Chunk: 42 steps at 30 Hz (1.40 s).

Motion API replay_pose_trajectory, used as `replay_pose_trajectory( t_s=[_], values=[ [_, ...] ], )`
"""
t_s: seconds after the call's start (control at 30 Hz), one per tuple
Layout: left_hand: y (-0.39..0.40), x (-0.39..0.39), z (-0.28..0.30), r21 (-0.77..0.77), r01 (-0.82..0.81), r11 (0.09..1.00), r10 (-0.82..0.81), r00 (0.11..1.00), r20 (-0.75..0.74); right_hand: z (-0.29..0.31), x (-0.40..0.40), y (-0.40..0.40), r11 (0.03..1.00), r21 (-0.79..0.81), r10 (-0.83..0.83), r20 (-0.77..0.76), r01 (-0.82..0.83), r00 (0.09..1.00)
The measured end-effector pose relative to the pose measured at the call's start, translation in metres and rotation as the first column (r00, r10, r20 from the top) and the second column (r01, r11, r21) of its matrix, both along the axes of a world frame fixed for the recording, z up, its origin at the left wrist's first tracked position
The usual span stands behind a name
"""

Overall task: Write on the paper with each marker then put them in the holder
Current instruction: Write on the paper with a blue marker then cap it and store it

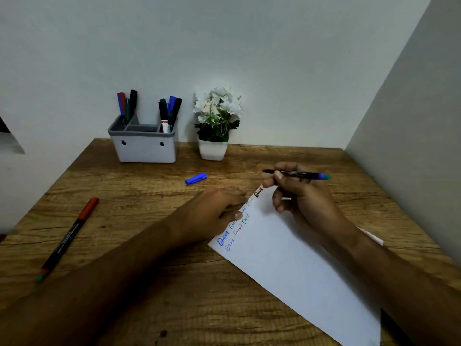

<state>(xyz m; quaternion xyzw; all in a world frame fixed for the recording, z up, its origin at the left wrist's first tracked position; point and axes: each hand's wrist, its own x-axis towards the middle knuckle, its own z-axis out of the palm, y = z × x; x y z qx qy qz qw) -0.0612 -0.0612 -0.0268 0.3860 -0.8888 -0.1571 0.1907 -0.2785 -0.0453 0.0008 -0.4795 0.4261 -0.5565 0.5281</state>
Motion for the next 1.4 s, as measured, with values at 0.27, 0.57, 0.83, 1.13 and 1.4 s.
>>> replay_pose_trajectory(
  t_s=[0.27, 0.57, 0.83, 1.13, 1.4],
  values=[
    [0.003, 0.002, -0.011, 0.002, 0.028, 1.000, -0.028, 0.992, 0.122, -0.021, 0.004, 0.011, 0.991, -0.132, -0.020, -0.239, -0.012, 0.971],
    [0.003, 0.005, -0.011, 0.013, 0.055, 0.998, -0.056, 0.992, 0.110, -0.019, 0.005, 0.006, 0.970, -0.183, 0.048, -0.494, -0.158, 0.868],
    [0.003, 0.006, -0.012, 0.019, 0.048, 0.999, -0.050, 0.991, 0.125, -0.027, 0.010, 0.005, 0.958, -0.255, -0.054, -0.602, -0.128, 0.797],
    [0.003, 0.005, -0.011, 0.014, 0.052, 0.999, -0.053, 0.990, 0.129, -0.030, 0.010, 0.004, 0.959, -0.236, -0.039, -0.650, -0.153, 0.759],
    [0.003, 0.005, -0.011, 0.012, 0.053, 0.999, -0.054, 0.990, 0.128, -0.027, 0.011, 0.006, 0.951, -0.263, -0.066, -0.690, -0.164, 0.721]
  ],
)
